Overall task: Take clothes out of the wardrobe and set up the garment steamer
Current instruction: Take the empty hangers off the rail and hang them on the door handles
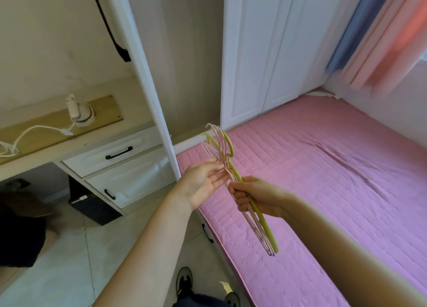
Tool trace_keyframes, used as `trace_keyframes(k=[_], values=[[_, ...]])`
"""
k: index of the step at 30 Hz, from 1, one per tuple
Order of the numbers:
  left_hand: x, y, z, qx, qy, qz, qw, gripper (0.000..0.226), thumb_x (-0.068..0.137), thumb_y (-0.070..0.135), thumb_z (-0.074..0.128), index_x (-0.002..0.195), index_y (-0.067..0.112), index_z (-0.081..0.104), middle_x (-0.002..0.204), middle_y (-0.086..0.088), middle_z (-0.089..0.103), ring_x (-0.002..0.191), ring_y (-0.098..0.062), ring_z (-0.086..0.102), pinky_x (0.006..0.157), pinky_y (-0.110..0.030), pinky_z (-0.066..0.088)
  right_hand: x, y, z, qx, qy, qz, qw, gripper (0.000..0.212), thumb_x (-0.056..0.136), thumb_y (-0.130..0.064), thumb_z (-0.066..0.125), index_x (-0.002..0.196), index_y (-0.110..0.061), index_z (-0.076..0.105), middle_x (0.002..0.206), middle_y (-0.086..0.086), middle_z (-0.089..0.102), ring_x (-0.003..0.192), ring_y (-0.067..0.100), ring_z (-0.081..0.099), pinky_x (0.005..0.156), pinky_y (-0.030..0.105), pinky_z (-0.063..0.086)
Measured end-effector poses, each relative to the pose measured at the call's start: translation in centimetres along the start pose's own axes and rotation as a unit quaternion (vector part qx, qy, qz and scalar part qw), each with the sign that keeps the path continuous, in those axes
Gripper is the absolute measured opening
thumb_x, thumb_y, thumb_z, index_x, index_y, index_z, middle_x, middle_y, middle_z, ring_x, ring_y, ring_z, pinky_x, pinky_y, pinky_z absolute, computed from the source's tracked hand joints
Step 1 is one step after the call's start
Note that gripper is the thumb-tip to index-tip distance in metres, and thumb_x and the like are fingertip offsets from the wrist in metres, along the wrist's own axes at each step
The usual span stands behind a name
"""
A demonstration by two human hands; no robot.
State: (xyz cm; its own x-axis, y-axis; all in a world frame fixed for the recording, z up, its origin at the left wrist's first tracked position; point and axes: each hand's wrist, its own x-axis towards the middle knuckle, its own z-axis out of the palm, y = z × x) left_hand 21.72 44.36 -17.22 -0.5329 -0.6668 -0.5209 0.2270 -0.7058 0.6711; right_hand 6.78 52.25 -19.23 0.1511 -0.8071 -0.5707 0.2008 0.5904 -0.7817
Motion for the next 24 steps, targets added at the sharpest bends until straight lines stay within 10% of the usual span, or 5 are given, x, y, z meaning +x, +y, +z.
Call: trace_keyframes(k=[13, 24], values=[[-3.5, 12.8, -5.8, 0.166, 0.02, 0.177, 0.97, 0.025, 0.094, 0.003, 0.051, 0.118, 0.007, 0.058, 0.105, -0.012, 0.072, 0.09, -0.028, 0.07, 0.087, -0.039, 0.054, 6.1, -7.2, 9.2, 0.013, 0.165, -0.177, 0.97, 0.034, 0.102, -0.029, 0.039, 0.071, -0.016, 0.042, 0.053, -0.007, 0.033, 0.047, 0.009, 0.029, 0.044, 0.02, 0.029], [-3.1, 21.8, -7.9, 0.322, 0.081, 0.364, 0.87, 0.019, 0.095, 0.012, 0.053, 0.11, 0.019, 0.06, 0.103, -0.001, 0.068, 0.087, -0.019, 0.07, 0.088, -0.045, 0.055, 10.8, -13.3, 16.9, -0.094, 0.395, -0.416, 0.814, 0.047, 0.093, -0.037, 0.055, 0.076, 0.007, 0.053, 0.061, 0.023, 0.052, 0.057, 0.038, 0.054, 0.054, 0.044, 0.052]])
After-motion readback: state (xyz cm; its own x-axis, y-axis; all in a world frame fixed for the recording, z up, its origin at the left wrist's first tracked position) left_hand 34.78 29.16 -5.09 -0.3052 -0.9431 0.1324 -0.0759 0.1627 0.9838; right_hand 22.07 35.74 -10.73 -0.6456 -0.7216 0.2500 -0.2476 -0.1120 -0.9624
